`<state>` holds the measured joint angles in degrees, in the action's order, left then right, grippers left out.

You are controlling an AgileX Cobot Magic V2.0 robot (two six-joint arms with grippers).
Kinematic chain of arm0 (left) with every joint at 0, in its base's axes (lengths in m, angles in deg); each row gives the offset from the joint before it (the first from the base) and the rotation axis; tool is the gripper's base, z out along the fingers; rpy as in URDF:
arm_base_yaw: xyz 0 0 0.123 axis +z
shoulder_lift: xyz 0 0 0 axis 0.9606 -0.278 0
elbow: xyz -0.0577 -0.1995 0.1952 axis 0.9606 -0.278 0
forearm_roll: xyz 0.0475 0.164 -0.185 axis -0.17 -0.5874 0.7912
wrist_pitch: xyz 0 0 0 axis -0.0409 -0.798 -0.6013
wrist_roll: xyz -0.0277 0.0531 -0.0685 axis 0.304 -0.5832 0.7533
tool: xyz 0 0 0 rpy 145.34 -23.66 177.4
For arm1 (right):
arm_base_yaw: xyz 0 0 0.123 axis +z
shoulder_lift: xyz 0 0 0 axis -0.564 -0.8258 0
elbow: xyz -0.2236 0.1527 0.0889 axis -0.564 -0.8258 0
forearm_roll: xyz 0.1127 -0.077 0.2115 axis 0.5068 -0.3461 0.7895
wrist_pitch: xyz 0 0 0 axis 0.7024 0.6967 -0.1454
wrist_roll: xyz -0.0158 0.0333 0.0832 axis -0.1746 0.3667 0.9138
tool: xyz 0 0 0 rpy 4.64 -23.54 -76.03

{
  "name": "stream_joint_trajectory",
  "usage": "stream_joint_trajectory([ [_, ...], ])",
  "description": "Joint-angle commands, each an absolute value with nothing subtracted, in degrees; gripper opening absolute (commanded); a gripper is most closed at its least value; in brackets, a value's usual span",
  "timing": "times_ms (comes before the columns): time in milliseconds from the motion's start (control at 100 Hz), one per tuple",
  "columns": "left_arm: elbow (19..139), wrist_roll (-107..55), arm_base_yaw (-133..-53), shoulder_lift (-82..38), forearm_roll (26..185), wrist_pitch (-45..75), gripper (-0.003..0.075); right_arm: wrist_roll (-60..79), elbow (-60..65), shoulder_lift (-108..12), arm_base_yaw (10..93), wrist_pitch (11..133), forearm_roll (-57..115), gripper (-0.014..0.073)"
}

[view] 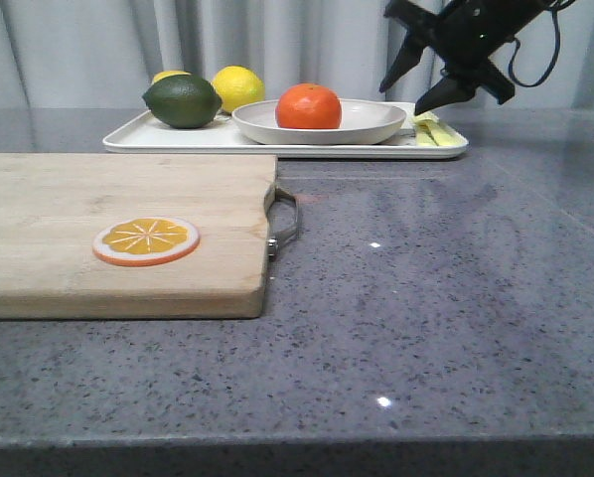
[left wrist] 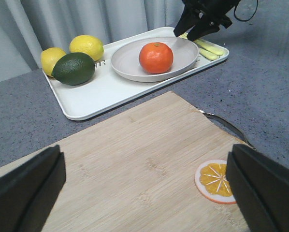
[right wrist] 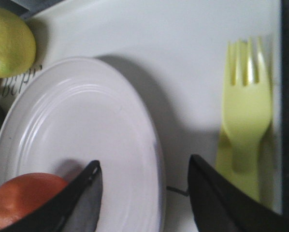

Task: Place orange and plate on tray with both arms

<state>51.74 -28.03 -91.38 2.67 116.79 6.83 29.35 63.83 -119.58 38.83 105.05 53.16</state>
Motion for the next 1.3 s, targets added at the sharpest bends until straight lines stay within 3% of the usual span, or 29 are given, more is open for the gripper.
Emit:
stream_joint_trajectory([
  [0, 53.2, -27.8, -91.2, 2.7, 117.9, 9.7, 0.0637, 28.9, 65.6, -112.9, 37.2, 103.7, 54.5, 0.0419],
  [440, 53.2, -27.8, -91.2, 2.7, 117.9, 9.8, 0.0637, 11.1, 65.3, -96.0, 37.2, 108.4, 54.2, 0.0417],
  [630, 53.2, -27.8, -91.2, 2.7, 118.0, 9.6, 0.0637, 5.9, 59.2, -86.7, 37.2, 110.0, 53.4, 0.0417],
  [810, 53.2, -27.8, -91.2, 2.7, 118.1, 9.6, 0.0637, 0.5, 42.3, -74.1, 37.2, 105.8, 53.3, 0.0417],
  [1290, 53.2, -27.8, -91.2, 6.5, 119.1, 17.4, 0.0637, -5.1, -14.4, -35.6, 37.2, 78.4, 53.3, 0.0417],
])
